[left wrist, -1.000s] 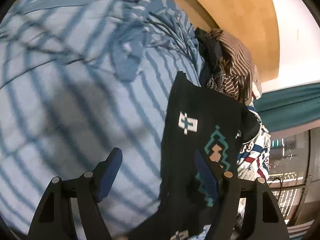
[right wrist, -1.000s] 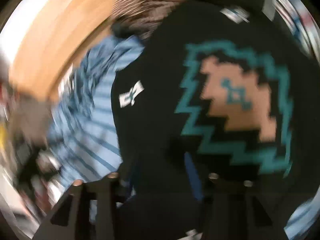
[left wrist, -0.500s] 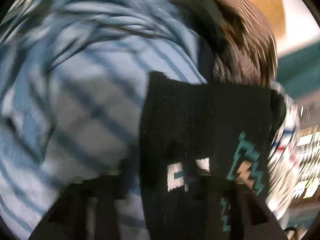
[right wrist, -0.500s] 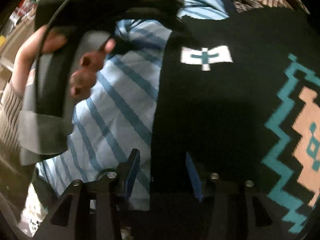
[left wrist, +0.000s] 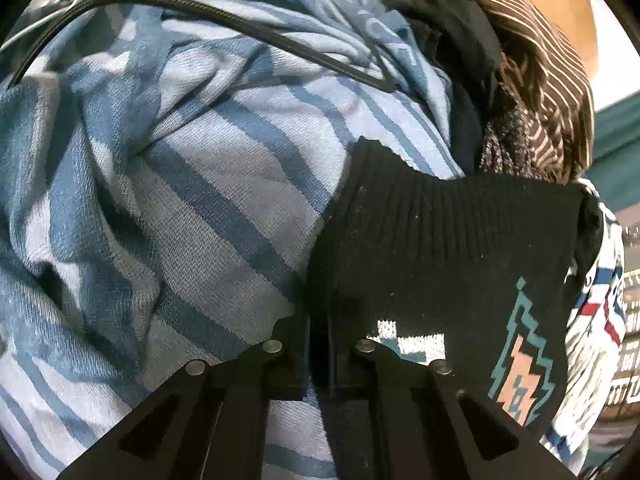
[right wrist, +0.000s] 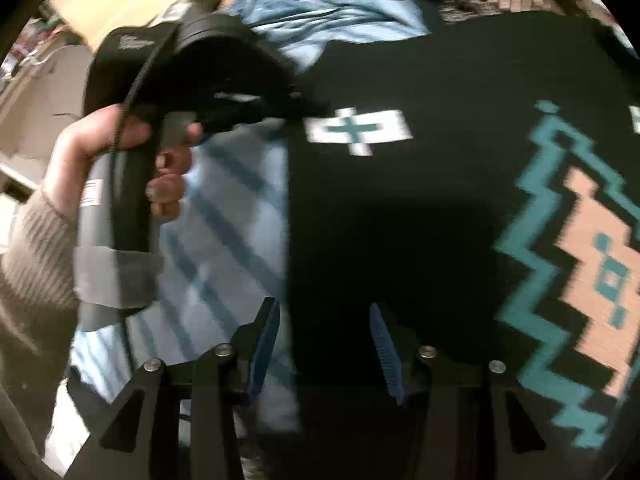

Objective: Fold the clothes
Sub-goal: 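Smooth the folded sweater with the right gripper beside the left gripper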

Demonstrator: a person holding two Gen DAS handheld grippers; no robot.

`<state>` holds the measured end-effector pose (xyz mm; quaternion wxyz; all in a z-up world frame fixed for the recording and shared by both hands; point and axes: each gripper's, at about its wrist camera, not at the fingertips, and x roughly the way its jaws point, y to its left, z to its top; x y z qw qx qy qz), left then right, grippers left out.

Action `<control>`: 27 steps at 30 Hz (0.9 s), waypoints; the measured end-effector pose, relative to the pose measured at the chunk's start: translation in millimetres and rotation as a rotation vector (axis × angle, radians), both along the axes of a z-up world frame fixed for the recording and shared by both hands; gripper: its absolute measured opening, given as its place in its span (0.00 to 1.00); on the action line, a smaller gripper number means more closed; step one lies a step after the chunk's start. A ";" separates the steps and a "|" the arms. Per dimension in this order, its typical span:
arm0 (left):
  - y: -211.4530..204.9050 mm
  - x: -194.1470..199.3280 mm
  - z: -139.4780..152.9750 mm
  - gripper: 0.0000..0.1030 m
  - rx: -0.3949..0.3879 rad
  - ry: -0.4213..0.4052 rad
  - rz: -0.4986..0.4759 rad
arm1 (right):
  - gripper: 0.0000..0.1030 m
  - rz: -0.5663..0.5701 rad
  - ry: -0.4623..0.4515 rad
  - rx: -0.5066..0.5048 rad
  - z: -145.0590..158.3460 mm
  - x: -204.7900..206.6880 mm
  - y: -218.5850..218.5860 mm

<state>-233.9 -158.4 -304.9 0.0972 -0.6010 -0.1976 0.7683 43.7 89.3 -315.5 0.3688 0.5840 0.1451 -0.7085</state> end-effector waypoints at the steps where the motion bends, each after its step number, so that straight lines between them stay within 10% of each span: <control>1: -1.2 0.4 1.5 0.10 0.009 -0.013 0.014 | 0.51 -0.025 0.006 -0.001 3.4 -2.1 7.5; 9: -1.6 67.1 63.6 0.52 0.032 0.039 0.007 | 0.54 -0.156 0.088 0.001 26.8 -12.7 63.6; 16: 64.8 143.5 63.1 0.53 0.018 -0.071 -0.207 | 0.54 -0.254 0.113 0.065 32.8 -13.2 89.4; 27: 66.4 175.3 25.5 0.53 0.062 -0.247 -0.079 | 0.63 -0.234 0.083 0.130 11.9 13.1 116.7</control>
